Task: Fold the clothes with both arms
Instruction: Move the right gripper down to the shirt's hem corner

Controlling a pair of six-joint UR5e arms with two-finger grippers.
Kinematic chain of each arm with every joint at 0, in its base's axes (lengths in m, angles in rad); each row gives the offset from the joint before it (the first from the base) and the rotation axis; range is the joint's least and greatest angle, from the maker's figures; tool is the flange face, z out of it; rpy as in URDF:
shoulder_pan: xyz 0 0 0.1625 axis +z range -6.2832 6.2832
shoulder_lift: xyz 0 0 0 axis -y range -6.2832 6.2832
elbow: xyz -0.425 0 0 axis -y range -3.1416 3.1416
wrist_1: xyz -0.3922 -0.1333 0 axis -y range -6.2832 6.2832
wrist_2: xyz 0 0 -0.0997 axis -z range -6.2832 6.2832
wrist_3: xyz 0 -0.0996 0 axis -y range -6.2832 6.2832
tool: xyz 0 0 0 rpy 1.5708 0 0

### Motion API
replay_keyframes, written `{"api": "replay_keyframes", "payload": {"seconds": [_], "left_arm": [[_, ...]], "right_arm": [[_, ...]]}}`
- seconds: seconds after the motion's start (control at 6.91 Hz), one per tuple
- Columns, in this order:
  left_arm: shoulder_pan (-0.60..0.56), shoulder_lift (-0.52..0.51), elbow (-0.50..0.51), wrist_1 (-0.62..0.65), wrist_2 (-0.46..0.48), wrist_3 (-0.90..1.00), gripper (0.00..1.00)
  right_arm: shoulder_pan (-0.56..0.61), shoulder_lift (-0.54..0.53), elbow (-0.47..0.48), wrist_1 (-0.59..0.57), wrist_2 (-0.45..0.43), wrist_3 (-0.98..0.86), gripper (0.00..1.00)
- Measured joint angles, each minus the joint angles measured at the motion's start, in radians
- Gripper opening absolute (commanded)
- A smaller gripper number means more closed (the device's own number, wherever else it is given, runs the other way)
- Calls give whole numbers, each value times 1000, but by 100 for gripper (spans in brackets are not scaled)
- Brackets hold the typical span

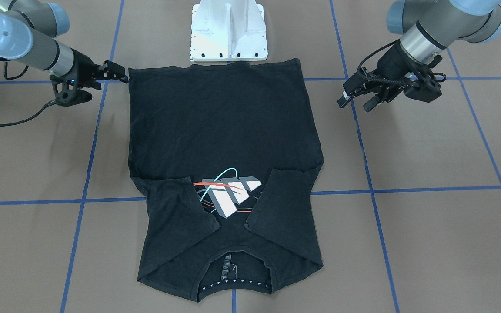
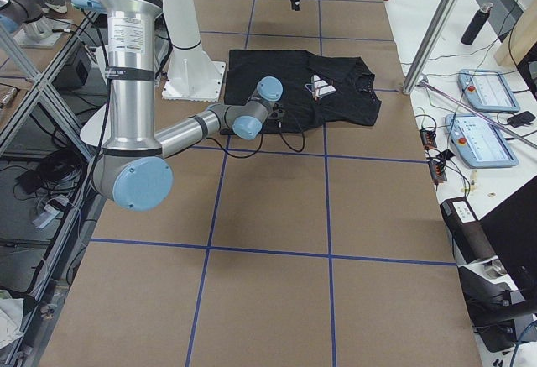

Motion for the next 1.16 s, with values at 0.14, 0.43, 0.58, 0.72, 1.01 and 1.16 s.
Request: {"api": "replay_keyframes", "payload": {"seconds": [0.14,0.43,0.58,0.72,1.01,1.16], "left_arm": [[1,0,-2,0,1,0,100],[2,0,-7,0,1,0,100],[2,0,-7,-1,1,0,100],[2,0,-6,-1,2,0,100],[3,0,-7,-1,2,0,100],[3,0,-7,-1,2,0,100]], "right_arm": [[-56,-15,14,10,-7,26,100],[-165,-24,19,67,-70,125,99],[-190,-24,13,79,-89,146,99],[-202,-26,-2,83,-100,154,98],[-209,-21,-27,85,-119,159,78],[-209,-18,-31,85,-123,161,66]]}}
